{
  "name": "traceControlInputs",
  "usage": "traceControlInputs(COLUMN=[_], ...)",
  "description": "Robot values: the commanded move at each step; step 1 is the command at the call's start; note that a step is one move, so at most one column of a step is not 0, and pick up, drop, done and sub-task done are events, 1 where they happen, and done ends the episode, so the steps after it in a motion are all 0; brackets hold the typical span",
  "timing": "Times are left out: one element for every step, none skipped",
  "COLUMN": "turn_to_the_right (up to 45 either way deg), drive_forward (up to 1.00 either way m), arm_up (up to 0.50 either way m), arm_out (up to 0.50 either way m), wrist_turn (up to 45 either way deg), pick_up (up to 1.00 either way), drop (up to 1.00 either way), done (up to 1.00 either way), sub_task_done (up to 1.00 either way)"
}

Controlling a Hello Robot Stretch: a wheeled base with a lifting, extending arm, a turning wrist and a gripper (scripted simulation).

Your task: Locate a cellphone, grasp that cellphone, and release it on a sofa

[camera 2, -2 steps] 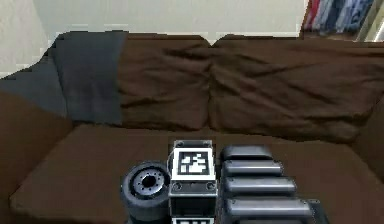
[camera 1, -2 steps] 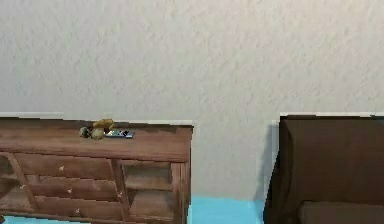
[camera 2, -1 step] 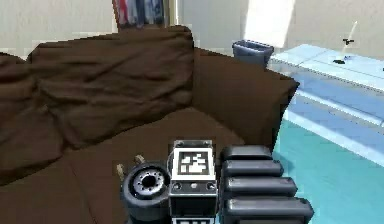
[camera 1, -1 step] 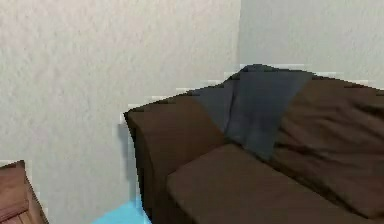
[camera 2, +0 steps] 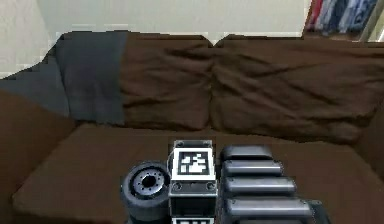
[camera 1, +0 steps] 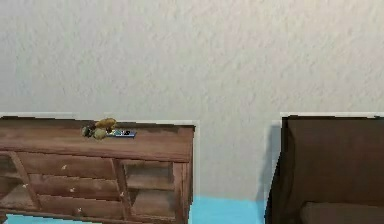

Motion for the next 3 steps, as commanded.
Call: traceControlInputs(turn_to_the_right=[-21.0, 45.0, 3.0], drive_forward=[0.00, 0.00, 0.00], arm_up=[0.00, 0.00, 0.00], arm_out=[0.00, 0.00, 0.00], wrist_turn=[0.0, 0.0, 0.0], pick_up=[0.00, 0.00, 0.00], drop=[0.00, 0.00, 0.00], done=[0.00, 0.00, 0.00], sub_task_done=[0.00, 0.00, 0.00])
